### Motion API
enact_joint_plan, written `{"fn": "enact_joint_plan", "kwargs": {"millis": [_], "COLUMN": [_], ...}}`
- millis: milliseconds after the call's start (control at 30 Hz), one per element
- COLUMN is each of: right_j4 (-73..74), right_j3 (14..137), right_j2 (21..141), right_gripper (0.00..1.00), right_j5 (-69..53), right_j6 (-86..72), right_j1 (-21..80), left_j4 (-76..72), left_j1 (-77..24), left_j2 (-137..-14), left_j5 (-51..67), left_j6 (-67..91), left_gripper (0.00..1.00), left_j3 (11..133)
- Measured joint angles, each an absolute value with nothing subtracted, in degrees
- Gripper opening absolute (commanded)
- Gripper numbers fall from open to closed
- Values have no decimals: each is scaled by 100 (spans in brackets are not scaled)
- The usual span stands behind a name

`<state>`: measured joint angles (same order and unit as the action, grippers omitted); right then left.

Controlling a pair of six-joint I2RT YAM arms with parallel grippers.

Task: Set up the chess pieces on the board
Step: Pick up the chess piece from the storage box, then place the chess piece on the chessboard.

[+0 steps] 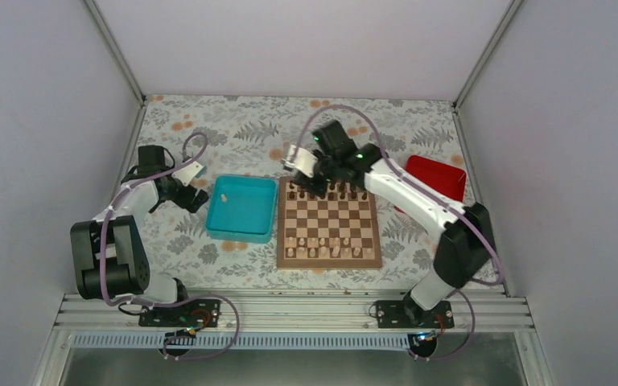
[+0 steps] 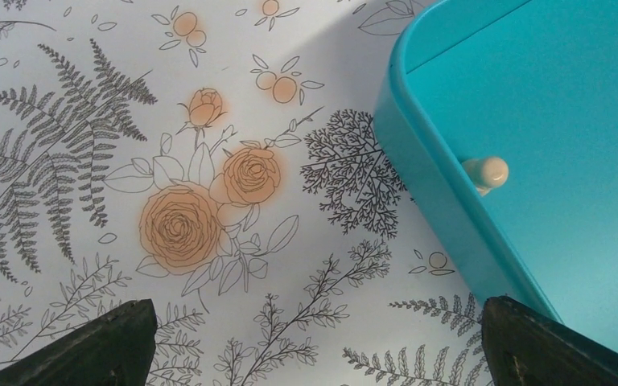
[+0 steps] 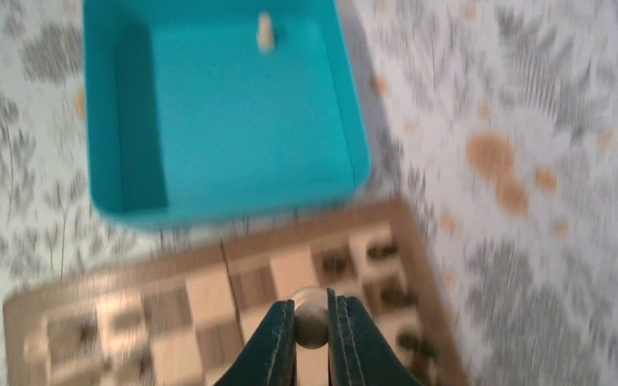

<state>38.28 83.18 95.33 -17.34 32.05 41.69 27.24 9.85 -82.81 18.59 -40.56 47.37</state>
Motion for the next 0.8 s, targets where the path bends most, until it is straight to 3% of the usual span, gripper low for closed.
{"fn": "enact_joint_plan", "kwargs": {"millis": [267,467,800], "right_j4": [4112,4379,4480], "right_j3": [6149,5231,3997], "right_j2": [7778,6740,6326], "right_gripper": [5,5,5], "right_j5": [-1658,-1651,-1636], "right_j6": [3395,3695,4036], "right_j1": [3249,2746,2637], "left_j4": [2862,2950,2976], "left_j1": [985,985,985], "left_j2": [-8278,-8250,-8206], "left_j5": [1645,1590,1503], "left_j6": [-3944,-3844,-3693], "left_gripper": [100,100,100], "left_j3": [5043,5210,5212]}}
